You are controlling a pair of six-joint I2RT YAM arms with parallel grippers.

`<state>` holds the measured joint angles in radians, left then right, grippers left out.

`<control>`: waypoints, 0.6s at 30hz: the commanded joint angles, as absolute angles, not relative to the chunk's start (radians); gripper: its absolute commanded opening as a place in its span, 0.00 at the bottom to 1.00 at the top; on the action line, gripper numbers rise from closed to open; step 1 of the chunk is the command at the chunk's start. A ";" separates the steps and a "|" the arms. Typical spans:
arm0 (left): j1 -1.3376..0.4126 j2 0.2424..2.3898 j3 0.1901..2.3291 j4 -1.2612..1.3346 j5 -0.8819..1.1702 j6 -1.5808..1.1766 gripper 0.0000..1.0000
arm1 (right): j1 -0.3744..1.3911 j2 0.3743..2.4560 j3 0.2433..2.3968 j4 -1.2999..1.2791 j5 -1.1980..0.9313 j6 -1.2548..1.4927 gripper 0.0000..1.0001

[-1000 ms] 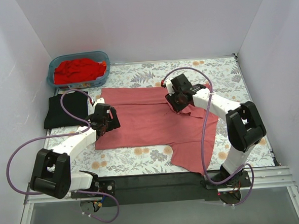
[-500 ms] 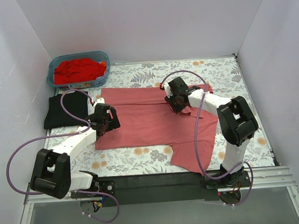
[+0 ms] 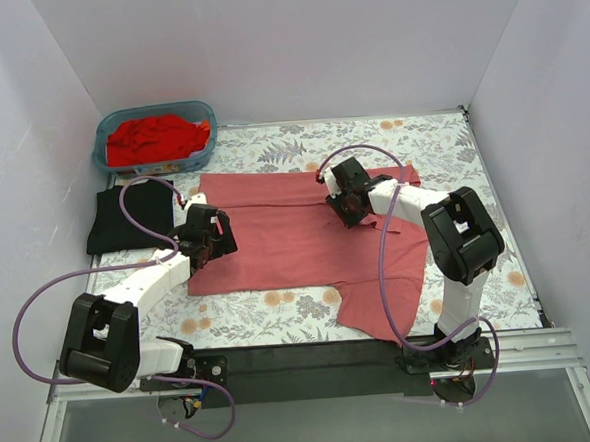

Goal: Fold and stack the t-shirts
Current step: Fold the tshirt

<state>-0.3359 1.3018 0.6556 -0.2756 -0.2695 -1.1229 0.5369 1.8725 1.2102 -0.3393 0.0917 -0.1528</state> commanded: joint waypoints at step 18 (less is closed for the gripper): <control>-0.341 1.301 0.672 -0.259 -0.272 -1.112 0.73 | 0.506 1.816 1.209 -0.350 0.008 -0.143 0.01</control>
<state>-0.3359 1.3018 0.6556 -0.2756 -0.2691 -1.1225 0.5106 1.8652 1.2011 -0.3195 0.0517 -0.1524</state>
